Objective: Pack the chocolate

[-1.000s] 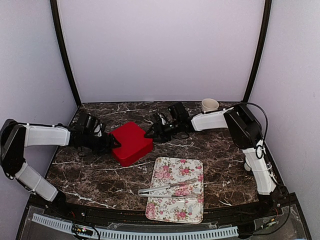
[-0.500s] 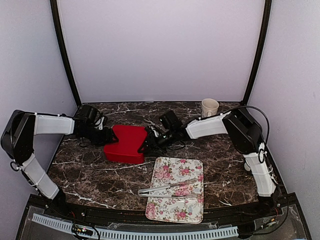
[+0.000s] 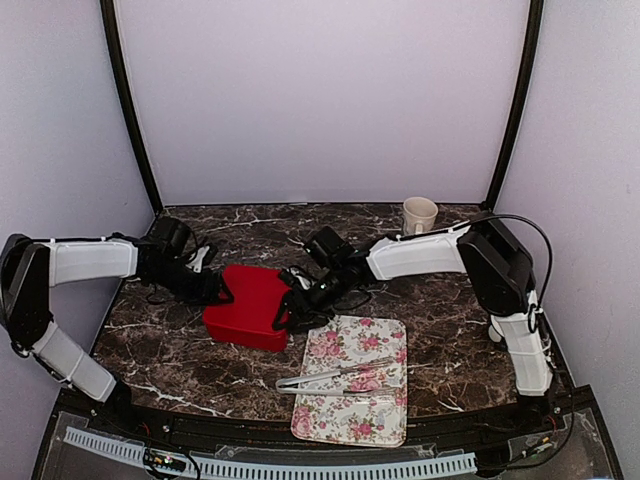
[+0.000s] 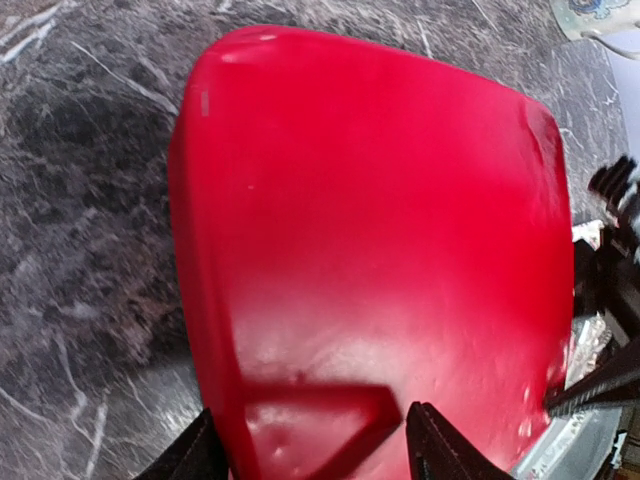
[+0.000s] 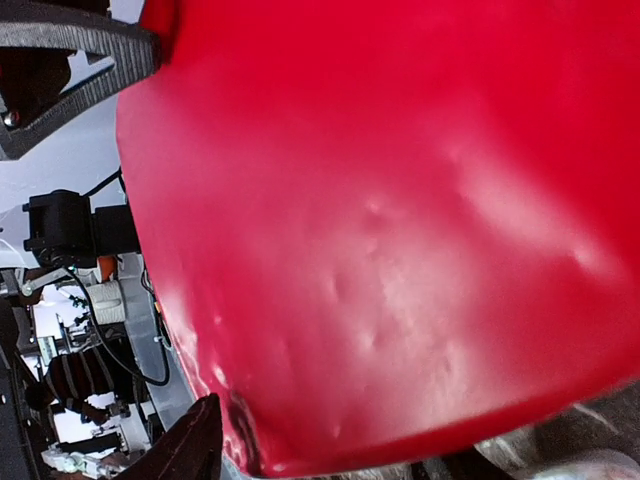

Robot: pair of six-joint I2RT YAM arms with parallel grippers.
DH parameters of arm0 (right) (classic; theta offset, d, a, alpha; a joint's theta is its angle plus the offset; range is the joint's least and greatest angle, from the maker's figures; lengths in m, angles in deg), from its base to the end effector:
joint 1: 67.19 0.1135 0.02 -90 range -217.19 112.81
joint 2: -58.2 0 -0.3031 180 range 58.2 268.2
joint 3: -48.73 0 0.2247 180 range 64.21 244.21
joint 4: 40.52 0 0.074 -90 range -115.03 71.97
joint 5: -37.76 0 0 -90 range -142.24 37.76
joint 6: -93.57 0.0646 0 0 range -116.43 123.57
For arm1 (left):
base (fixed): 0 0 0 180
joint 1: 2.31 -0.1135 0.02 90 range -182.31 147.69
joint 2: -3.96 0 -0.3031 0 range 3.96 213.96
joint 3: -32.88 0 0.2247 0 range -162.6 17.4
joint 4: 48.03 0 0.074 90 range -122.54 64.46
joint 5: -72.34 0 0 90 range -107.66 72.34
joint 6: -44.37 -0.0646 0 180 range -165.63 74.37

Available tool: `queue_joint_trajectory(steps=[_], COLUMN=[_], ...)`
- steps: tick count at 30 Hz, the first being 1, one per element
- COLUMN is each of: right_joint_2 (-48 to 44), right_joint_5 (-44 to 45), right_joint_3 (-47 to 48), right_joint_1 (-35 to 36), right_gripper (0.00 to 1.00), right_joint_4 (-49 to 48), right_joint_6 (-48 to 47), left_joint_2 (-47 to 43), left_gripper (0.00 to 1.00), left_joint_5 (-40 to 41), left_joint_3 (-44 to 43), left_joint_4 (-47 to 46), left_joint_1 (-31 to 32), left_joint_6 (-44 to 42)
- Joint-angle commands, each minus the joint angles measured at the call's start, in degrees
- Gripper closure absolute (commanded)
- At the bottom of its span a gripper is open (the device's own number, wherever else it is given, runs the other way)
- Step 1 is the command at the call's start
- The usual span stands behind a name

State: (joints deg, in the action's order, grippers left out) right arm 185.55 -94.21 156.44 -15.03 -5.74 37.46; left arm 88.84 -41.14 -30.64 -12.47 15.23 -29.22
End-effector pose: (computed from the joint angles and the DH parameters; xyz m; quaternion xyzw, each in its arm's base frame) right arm 0.2643 0.4107 0.1797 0.2492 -0.8604 -0.4439 0.0241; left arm 0.2544 -0.1074 0.2219 0.0672 0.9380 -0.2679 0.2096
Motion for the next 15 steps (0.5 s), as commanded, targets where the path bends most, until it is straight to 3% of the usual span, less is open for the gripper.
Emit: queue_joint_trajectory(steps=[1,6,10,12,15], right_joint_2=[-6.97,-10.36,-8.23,-7.07,-3.43], right_joint_5=[3.68,9.08,12.74,15.00,19.71], right_joint_3=[1.12,1.87,8.64,12.22,20.12], right_joint_1=[-2.68,-5.98,-6.23,-6.07,-5.52], right_gripper=[0.38,0.35,0.36,0.41,0.56], right_joint_4=[0.33,5.16,11.00,12.20,15.61], right_joint_6=[-4.15,-6.85,-9.41,-9.37,-9.56], left_joint_2=[-4.59,-7.72,-5.83,-5.08,-4.72], left_gripper=[0.37,0.36,0.39,0.44,0.62], left_joint_5=[-4.94,6.62,8.78,9.00,10.16], left_joint_3=[-0.89,-7.08,-13.28,-15.48,-16.87], left_joint_4=[4.25,9.84,13.22,13.29,11.38], left_joint_1=[1.25,1.19,1.18,1.17,1.25], left_joint_6=[-0.63,-3.36,-6.23,-6.84,-6.64])
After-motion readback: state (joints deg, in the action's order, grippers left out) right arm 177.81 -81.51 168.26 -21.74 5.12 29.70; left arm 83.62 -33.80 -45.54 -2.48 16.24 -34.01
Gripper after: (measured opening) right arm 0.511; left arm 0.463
